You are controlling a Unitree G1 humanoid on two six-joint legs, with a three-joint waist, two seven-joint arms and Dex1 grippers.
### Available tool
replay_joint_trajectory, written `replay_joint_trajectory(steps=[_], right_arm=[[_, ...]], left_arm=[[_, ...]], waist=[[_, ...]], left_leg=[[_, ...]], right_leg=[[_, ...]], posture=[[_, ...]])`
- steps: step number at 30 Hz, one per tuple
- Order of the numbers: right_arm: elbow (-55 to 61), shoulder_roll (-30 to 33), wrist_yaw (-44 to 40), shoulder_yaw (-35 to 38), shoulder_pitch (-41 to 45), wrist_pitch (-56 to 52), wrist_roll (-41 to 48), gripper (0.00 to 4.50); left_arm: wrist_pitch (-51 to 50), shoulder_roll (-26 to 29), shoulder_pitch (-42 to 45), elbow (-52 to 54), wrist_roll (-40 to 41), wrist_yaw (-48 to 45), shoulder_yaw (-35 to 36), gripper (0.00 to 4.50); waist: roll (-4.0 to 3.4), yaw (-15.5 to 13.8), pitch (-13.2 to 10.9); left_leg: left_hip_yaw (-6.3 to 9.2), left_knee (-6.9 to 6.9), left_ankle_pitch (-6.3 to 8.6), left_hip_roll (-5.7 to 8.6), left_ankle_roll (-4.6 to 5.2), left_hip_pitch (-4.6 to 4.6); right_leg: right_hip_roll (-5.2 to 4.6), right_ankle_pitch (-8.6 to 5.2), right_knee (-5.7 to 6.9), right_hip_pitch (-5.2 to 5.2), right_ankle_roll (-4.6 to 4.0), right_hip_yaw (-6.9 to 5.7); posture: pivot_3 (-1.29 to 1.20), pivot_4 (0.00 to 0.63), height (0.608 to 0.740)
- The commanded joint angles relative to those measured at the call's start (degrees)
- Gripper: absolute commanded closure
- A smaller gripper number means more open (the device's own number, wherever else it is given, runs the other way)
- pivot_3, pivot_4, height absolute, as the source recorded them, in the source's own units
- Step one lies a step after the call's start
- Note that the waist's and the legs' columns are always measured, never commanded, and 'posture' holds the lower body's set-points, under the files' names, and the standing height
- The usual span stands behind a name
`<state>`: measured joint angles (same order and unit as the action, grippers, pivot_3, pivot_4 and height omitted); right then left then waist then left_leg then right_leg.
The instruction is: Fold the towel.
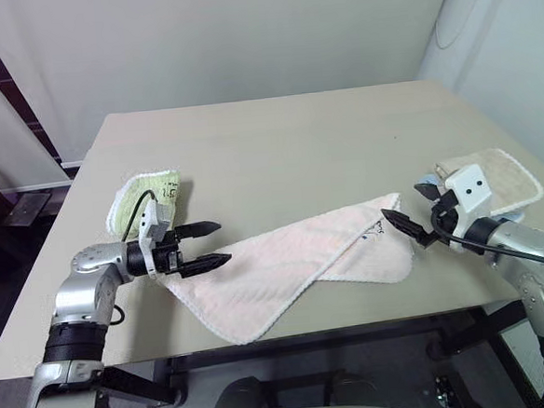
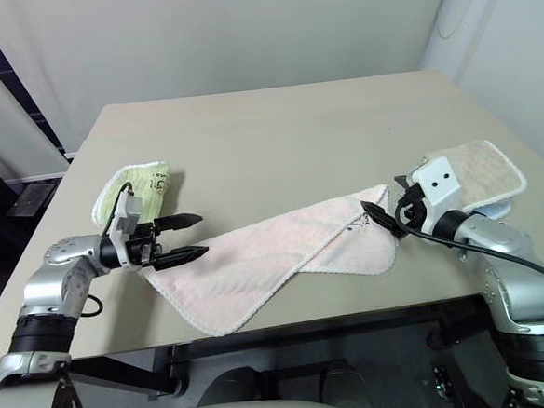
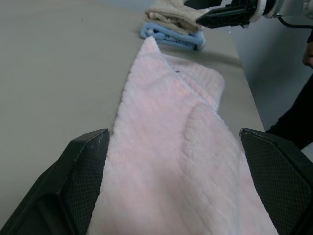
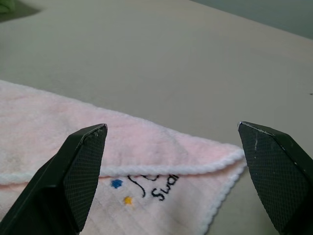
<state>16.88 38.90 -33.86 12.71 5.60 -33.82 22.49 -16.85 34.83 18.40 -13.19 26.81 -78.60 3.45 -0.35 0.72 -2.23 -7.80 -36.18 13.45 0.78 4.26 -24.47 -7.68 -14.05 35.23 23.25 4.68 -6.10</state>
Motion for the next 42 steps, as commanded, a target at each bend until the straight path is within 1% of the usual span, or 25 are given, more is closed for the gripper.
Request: replay_joint_trajectory(steps=[1,3,8,11,13,15,19,21,26,29,30,32,36,42], right_arm=[[1.4,-0.2,0.3,-0.1,1.0,1.3,-0.7,0.0],[1.3,-0.2,0.1,-0.1,1.2,0.9,-0.3,0.0],[0.3,0.0,0.4,0.3,2.6,-1.0,0.5,0.0],[-1.7,0.7,3.2,-1.0,5.2,-9.1,-0.1,0.0],[-4.1,1.9,4.8,-2.2,6.7,-12.3,-2.2,0.0],[-5.7,3.2,4.1,-3.5,7.8,-13.8,-3.2,0.0],[-10.7,5.8,2.4,-7.2,9.5,-9.2,-7.5,0.0],[-13.6,5.7,1.3,-8.2,11.0,-6.4,-8.6,0.0],[-28.1,5.0,1.7,-11.2,16.5,4.0,-14.6,0.0],[-35.8,3.8,0.6,-13.3,20.9,9.2,-16.9,0.0],[-38.7,3.4,0.5,-14.4,22.2,11.8,-18.3,0.0],[-44.3,3.0,0.7,-16.3,24.4,16.9,-21.3,0.0],[-55.7,0.5,0.2,-17.5,29.8,23.7,-23.6,0.0],[-69.1,-2.3,0.9,-19.0,36.1,33.0,-27.4,0.0]], left_arm=[[0.4,1.0,0.0,1.6,1.1,0.4,1.7,0.03],[0.3,0.6,-0.4,2.1,1.1,0.9,1.5,0.03],[-2.5,0.7,-2.1,7.2,2.6,2.0,1.1,0.03],[-3.4,1.2,-3.0,8.8,3.0,2.2,1.4,0.03],[-3.2,1.1,-3.1,8.7,2.8,2.7,1.5,0.03],[-3.0,0.8,-3.0,8.9,2.6,3.3,1.4,0.03],[-3.0,0.0,-2.4,10.0,2.7,4.5,0.7,0.03],[-2.6,-0.3,-2.7,10.3,2.6,4.6,0.5,0.03],[-2.9,-1.3,-4.8,13.3,2.7,5.9,-0.3,0.03],[-3.8,-1.1,-5.6,14.6,3.2,6.3,-0.1,0.03],[-4.0,-1.0,-5.9,15.1,3.4,6.4,0.0,0.03],[-4.4,-0.9,-6.5,16.0,3.7,6.7,0.2,0.03],[-4.8,-0.2,-7.9,17.3,4.3,7.8,1.3,0.03],[-4.7,-0.3,-9.4,19.0,4.6,9.9,1.4,0.03]], waist=[[0.0,-0.1,0.0],[0.0,-0.2,0.0],[0.01,0.0,0.0],[0.0,0.0,0.0],[0.0,0.0,0.0],[-0.03,-0.1,0.0],[-0.05,0.0,0.0],[-0.05,0.0,0.0],[-0.06,0.3,0.0],[-0.07,0.3,-0.1],[-0.07,0.3,-0.1],[-0.07,0.4,-0.1],[-0.09,0.4,-0.1],[-0.09,0.6,-0.1]], left_leg=[[0.0,0.0,0.0,-0.01,0.0,0.0],[0.0,-0.01,0.0,-0.01,0.0,-0.01],[0.0,0.0,0.0,-0.01,-0.01,-0.02],[0.0,-0.01,-0.02,-0.05,-0.04,0.0],[-0.02,-0.02,-0.03,-0.09,-0.06,0.0],[-0.02,-0.02,-0.04,-0.1,-0.07,0.0],[-0.03,-0.01,-0.04,-0.1,-0.06,-0.02],[-0.04,-0.01,-0.04,-0.1,-0.06,-0.02],[-0.08,-0.06,-0.05,-0.13,-0.08,0.0],[-0.09,-0.07,-0.1,-0.15,-0.17,-0.01],[-0.1,-0.07,-0.27,-0.15,-0.44,-0.01],[-0.09,-0.07,-0.28,-0.19,-0.46,-0.01],[-0.1,-0.08,-0.3,-0.19,-0.49,-0.01],[-0.1,-0.15,-0.33,-0.2,-0.54,0.0]], right_leg=[[0.0,0.0,0.0,0.0,0.0,-0.01],[0.0,0.0,-0.01,0.0,0.0,-0.05],[-0.01,0.0,-0.02,-0.01,0.0,-0.04],[-0.01,0.02,-0.01,-0.01,-0.02,-0.07],[-0.01,0.05,-0.01,0.0,-0.07,-0.12],[-0.01,0.05,-0.01,0.01,-0.08,-0.15],[-0.01,0.05,-0.03,0.02,-0.08,-0.18],[-0.01,0.05,-0.04,0.01,-0.08,-0.19],[-0.01,0.1,-0.02,0.0,-0.06,-0.25],[-0.01,0.1,-0.02,0.01,-0.06,-0.27],[-0.01,0.1,-0.01,0.03,-0.06,-0.27],[0.01,0.11,0.02,0.03,-0.06,-0.28],[0.01,0.11,0.03,0.03,-0.07,-0.29],[0.02,0.12,0.13,0.03,-0.08,-0.29]], posture=[[0.0,0.0,0.72],[0.0,0.0,0.72],[0.0,0.0,0.72],[0.0,0.0,0.72],[0.0,0.0,0.72],[0.0,0.0,0.72],[0.0,0.0,0.72],[0.0,0.0,0.72],[0.0,0.0,0.72],[0.0,0.0,0.72],[0.0,0.0,0.72],[0.0,0.0,0.72],[0.0,0.0,0.72],[0.0,0.0,0.72]])
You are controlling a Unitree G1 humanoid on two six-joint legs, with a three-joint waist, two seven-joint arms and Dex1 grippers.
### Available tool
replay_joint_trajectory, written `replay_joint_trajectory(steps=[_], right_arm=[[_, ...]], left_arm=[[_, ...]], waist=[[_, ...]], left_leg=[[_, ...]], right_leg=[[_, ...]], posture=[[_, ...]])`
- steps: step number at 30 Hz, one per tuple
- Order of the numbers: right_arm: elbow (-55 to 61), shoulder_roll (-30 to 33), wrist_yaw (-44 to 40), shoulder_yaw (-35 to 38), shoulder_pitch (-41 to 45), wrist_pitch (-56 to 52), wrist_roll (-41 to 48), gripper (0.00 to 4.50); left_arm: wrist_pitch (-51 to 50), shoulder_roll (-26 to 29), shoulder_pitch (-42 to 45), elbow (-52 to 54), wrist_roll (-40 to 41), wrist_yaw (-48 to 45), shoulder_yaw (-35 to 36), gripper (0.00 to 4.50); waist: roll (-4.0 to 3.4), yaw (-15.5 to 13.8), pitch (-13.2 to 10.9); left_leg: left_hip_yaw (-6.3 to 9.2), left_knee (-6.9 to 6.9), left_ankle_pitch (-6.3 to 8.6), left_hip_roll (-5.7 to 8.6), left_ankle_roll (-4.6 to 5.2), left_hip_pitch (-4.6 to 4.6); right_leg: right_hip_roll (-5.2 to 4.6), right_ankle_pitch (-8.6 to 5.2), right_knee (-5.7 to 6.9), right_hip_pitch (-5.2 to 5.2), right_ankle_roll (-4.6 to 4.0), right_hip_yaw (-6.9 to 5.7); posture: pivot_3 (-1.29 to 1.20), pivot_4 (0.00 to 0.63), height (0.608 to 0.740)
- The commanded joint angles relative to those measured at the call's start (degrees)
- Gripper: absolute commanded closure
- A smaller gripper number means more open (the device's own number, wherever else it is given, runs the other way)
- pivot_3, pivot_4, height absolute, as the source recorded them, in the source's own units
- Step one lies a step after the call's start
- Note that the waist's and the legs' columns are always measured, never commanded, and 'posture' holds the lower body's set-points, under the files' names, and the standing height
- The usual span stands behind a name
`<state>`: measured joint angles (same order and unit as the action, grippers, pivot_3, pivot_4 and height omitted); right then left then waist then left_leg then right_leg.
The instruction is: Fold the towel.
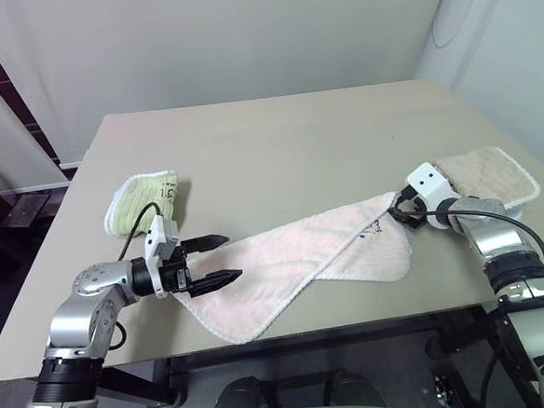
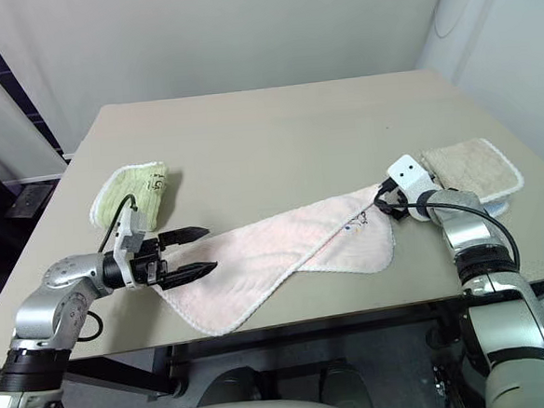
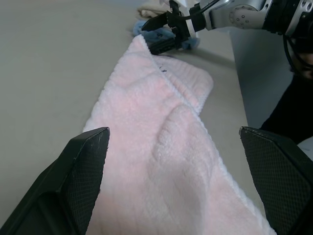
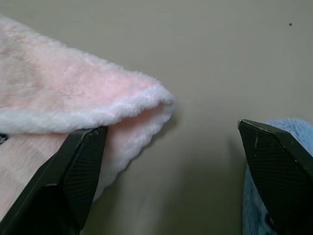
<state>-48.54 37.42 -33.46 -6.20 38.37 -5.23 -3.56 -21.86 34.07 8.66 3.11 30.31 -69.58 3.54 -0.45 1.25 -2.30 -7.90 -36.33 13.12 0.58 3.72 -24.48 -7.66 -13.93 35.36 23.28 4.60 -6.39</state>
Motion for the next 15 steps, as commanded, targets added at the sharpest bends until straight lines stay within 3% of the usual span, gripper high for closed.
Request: replay_joint_trajectory(steps=[1,10,13,15], right_arm=[[-5.2,-1.1,0.4,0.1,4.2,5.5,-1.5,0.0],[-12.3,-1.8,-5.4,0.2,7.1,12.9,-2.1,0.0],[-15.1,-2.5,-7.6,1.8,8.4,11.7,-0.5,0.68],[-17.0,-3.0,-8.7,3.6,9.5,9.8,1.1,1.4]], left_arm=[[0.5,0.4,0.3,2.6,1.2,1.1,1.4,0.03],[1.7,0.8,-1.7,2.7,1.4,1.7,2.1,0.03],[1.9,0.7,-2.0,2.6,1.4,2.0,2.3,0.0],[2.0,0.6,-2.1,2.6,1.6,2.2,2.4,0.0]], waist=[[0.0,0.0,0.0],[-0.03,0.4,0.0],[-0.03,0.7,0.0],[-0.03,1.0,0.0]], left_leg=[[0.0,-0.01,-0.01,0.0,-0.02,0.0],[0.0,-0.01,-0.05,-0.02,-0.08,0.02],[0.0,-0.02,-0.07,-0.03,-0.12,0.02],[0.0,-0.04,-0.08,-0.03,-0.13,0.02]], right_leg=[[0.0,0.01,0.02,0.0,-0.02,0.0],[0.01,0.02,0.11,0.03,-0.03,0.01],[0.01,0.02,0.16,0.03,-0.04,0.0],[0.01,0.04,0.18,0.02,-0.06,0.0]], posture=[[0.0,0.0,0.72],[0.0,0.0,0.72],[0.0,0.0,0.72],[0.0,0.0,0.72]])
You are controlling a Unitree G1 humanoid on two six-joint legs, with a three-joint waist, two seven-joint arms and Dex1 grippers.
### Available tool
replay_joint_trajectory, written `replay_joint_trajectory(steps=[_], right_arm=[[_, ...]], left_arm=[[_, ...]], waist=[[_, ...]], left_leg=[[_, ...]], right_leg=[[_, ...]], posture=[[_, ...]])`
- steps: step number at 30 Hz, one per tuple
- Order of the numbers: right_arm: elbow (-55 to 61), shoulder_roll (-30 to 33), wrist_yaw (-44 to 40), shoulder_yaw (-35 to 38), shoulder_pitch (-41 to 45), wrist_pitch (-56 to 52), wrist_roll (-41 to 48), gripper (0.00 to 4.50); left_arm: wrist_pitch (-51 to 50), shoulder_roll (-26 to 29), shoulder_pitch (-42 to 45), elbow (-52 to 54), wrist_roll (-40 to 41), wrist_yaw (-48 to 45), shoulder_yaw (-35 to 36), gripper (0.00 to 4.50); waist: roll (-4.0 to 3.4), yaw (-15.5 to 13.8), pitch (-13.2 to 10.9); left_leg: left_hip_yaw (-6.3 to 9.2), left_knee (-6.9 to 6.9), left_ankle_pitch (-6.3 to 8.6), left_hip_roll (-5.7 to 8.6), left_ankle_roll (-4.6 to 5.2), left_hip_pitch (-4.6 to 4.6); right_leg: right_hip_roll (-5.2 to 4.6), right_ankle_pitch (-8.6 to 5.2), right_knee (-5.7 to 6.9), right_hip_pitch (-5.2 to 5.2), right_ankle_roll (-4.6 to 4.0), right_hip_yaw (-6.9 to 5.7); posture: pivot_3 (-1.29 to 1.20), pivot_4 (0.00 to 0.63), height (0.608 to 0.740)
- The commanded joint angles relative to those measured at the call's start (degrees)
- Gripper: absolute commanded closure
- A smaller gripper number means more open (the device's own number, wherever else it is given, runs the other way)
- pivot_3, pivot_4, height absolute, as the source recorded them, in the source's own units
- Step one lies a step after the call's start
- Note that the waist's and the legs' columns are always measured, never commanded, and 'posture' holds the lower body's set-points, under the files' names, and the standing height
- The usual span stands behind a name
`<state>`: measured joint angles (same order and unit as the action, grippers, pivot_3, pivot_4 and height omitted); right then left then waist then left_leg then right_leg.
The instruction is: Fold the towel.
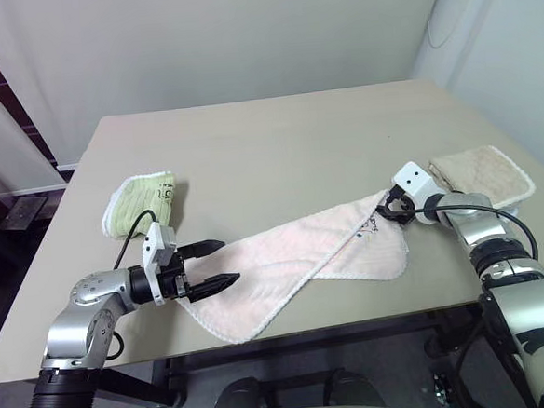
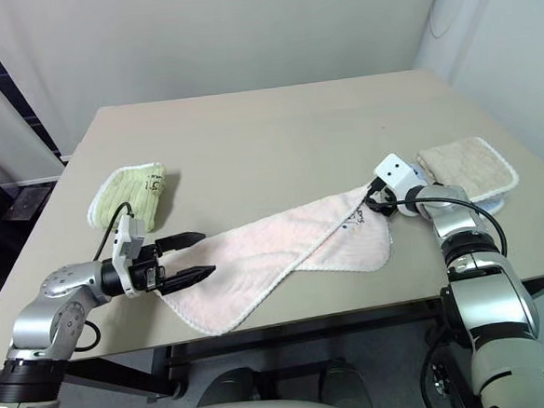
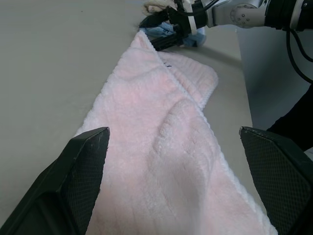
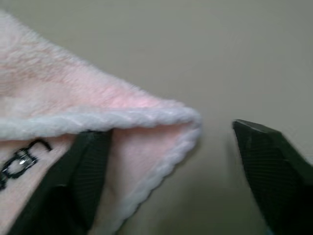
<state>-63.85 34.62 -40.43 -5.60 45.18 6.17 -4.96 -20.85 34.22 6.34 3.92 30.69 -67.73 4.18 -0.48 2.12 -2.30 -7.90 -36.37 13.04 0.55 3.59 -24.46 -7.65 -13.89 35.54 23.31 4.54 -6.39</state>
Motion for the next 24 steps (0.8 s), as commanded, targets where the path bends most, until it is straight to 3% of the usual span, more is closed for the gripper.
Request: replay_joint_trajectory(steps=[1,8,9,18,22,24], right_arm=[[-2.7,-0.3,-2.0,3.7,3.2,-2.3,3.1,1.79],[-6.0,-0.8,-2.3,5.6,4.4,-2.1,3.1,4.41],[-6.3,-1.1,-2.8,6.2,4.7,-2.5,3.7,4.46],[-6.9,-1.3,-5.8,6.6,6.4,-5.7,3.4,4.46],[-5.2,-1.0,-7.0,6.6,6.7,-5.4,3.5,3.64],[-4.6,-0.9,-7.6,5.8,6.4,-4.1,2.7,2.93]], left_arm=[[1.2,0.5,0.1,1.7,1.1,0.3,1.7,0.0],[2.3,0.8,-1.4,1.9,1.2,0.2,2.0,0.0],[2.3,0.8,-1.5,2.0,1.2,0.2,2.0,0.0],[1.0,1.6,-1.4,3.2,1.9,0.6,2.5,0.0],[0.4,2.0,-1.6,3.9,2.4,1.0,2.6,0.0],[0.2,2.1,-1.5,4.2,2.6,1.2,2.7,0.0]], waist=[[0.0,0.3,0.0],[-0.04,0.5,0.0],[-0.05,0.5,0.0],[-0.07,0.4,0.0],[-0.07,0.5,0.0],[-0.1,0.5,0.0]], left_leg=[[0.0,0.0,0.0,0.0,0.0,0.0],[0.0,0.05,-0.03,-0.02,-0.04,0.01],[0.0,0.05,-0.03,-0.02,-0.05,0.01],[0.0,0.06,-0.04,-0.04,-0.07,0.02],[0.0,0.07,-0.04,-0.03,-0.07,0.01],[0.0,0.08,-0.04,-0.04,-0.07,0.01]], right_leg=[[0.0,0.01,0.0,-0.01,-0.01,0.0],[0.01,0.01,0.01,0.04,-0.02,0.01],[0.01,0.01,0.01,0.05,-0.02,0.01],[0.0,0.03,0.03,0.06,-0.05,0.01],[0.0,0.03,0.03,0.07,-0.05,0.01],[0.01,0.03,0.03,0.08,-0.05,0.01]], posture=[[0.0,0.0,0.72],[0.0,0.0,0.72],[0.0,0.0,0.72],[0.0,0.0,0.72],[0.0,0.0,0.72],[0.0,0.0,0.72]])
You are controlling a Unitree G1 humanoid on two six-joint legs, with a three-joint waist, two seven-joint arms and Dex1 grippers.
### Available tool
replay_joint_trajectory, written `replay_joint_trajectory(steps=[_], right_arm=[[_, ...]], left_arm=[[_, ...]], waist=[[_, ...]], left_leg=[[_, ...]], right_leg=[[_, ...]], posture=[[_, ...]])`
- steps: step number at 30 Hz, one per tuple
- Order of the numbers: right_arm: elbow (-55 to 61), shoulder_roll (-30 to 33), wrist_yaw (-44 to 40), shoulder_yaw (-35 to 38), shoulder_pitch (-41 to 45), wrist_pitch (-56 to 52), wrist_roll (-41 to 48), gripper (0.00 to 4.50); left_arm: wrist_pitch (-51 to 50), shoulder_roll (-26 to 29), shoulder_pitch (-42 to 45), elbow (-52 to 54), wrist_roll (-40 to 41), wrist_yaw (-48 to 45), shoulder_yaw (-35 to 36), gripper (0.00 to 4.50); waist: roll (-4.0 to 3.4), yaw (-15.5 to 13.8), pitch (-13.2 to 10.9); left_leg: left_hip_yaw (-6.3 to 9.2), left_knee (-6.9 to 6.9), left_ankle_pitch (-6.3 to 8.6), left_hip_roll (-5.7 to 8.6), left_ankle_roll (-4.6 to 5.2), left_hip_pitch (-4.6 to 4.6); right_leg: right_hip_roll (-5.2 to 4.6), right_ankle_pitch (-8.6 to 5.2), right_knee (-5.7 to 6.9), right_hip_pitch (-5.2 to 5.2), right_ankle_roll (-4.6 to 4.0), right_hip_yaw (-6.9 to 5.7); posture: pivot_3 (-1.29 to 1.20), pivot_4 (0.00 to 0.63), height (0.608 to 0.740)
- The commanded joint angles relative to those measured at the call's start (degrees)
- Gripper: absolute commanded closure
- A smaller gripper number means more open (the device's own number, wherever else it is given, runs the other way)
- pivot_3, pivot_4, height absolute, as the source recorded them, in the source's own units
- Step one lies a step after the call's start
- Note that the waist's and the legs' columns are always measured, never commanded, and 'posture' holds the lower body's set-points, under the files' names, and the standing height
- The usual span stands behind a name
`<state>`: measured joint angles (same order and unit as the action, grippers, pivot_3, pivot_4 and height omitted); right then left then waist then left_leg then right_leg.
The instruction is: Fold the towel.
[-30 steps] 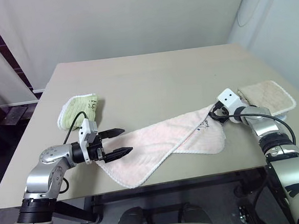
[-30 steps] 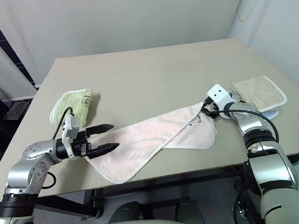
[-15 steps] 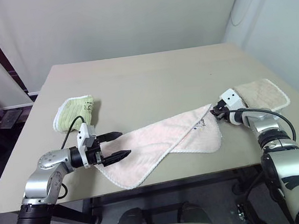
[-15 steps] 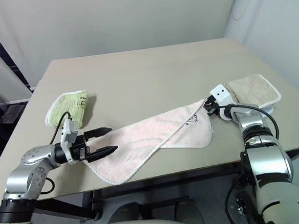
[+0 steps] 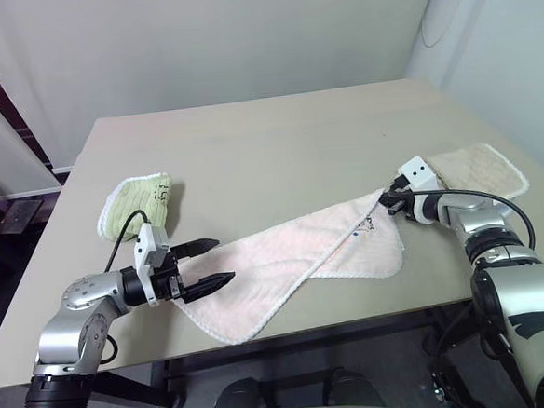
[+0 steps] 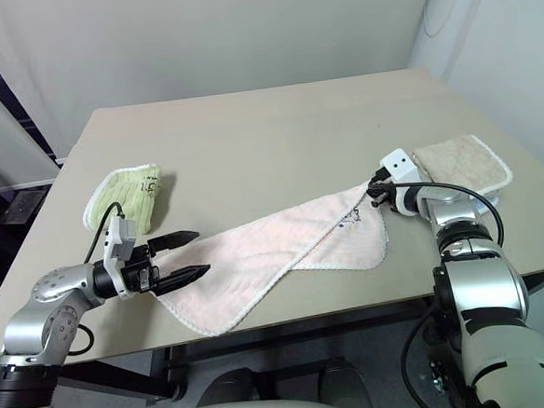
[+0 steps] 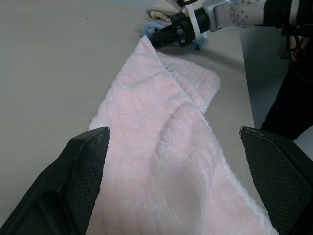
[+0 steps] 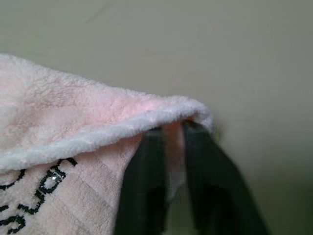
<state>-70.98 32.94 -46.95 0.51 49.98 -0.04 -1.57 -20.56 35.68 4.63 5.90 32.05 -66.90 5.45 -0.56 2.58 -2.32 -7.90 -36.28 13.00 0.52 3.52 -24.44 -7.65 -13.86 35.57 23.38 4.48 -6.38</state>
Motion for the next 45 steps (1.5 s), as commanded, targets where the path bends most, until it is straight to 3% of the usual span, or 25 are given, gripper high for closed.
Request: replay_joint_trajectory(steps=[1,2,13,34,37,41,42,45], right_arm=[[2.6,0.8,-1.0,-0.6,1.6,2.7,-1.0,2.54],[2.5,0.8,-0.5,-1.0,1.6,4.0,-1.7,2.18],[-0.7,0.0,4.5,-4.4,4.0,10.2,-7.0,2.18],[-5.0,-1.4,7.0,-2.8,5.7,5.5,-7.5,2.18],[-4.8,-1.4,6.6,-2.0,6.2,6.5,-7.1,2.82],[-4.6,-1.4,6.5,-1.8,6.6,7.4,-7.1,4.29],[-4.5,-1.4,6.6,-1.6,6.7,7.4,-6.9,4.48],[-4.1,-1.0,6.7,-0.7,7.4,8.4,-6.3,4.48]], left_arm=[[-0.2,0.7,0.3,2.3,1.3,0.5,1.4,0.0],[-0.4,0.8,0.5,2.5,1.3,0.8,1.5,0.0],[-0.5,1.7,0.3,3.9,1.0,2.5,1.3,0.0],[1.3,2.7,-0.7,3.3,0.9,2.8,2.2,0.0],[1.2,2.7,-1.0,3.5,1.1,3.0,2.6,0.0],[1.3,2.5,-1.1,3.8,0.9,3.3,2.5,0.0],[1.1,2.4,-1.1,4.0,1.1,3.5,2.5,0.0],[0.1,2.2,-0.9,4.7,2.1,3.7,2.5,0.0]], waist=[[-0.02,0.0,0.0],[-0.02,0.0,0.0],[-0.04,0.0,0.0],[-0.06,0.0,0.0],[-0.06,0.0,0.0],[-0.06,0.0,0.0],[-0.07,0.0,0.0],[-0.09,0.0,-0.1]], left_leg=[[0.0,0.0,0.0,0.0,0.0,0.0],[0.0,0.0,0.0,0.0,0.0,0.0],[-0.01,0.03,-0.04,0.0,-0.06,0.0],[-0.02,0.07,-0.07,0.0,-0.12,0.0],[-0.02,0.08,-0.07,0.0,-0.12,0.0],[-0.02,0.1,-0.07,0.0,-0.12,0.0],[-0.02,0.1,-0.07,0.0,-0.13,0.0],[-0.03,0.1,-0.07,0.0,-0.13,0.0]], right_leg=[[0.0,0.0,0.0,0.0,0.0,0.0],[0.0,0.0,0.0,0.0,0.0,0.0],[0.01,0.0,0.01,0.02,0.0,0.0],[0.03,0.0,0.02,0.04,0.0,0.0],[0.03,0.0,0.02,0.04,0.0,0.0],[0.04,0.0,0.02,0.06,0.0,0.0],[0.04,0.0,0.02,0.06,0.0,0.0],[0.04,0.0,0.02,0.06,0.0,0.0]], posture=[[0.0,0.0,0.72],[0.0,0.0,0.72],[0.0,0.0,0.72],[0.0,0.0,0.72],[0.0,0.0,0.72],[0.0,0.0,0.72],[0.0,0.0,0.72],[0.0,0.0,0.72]])
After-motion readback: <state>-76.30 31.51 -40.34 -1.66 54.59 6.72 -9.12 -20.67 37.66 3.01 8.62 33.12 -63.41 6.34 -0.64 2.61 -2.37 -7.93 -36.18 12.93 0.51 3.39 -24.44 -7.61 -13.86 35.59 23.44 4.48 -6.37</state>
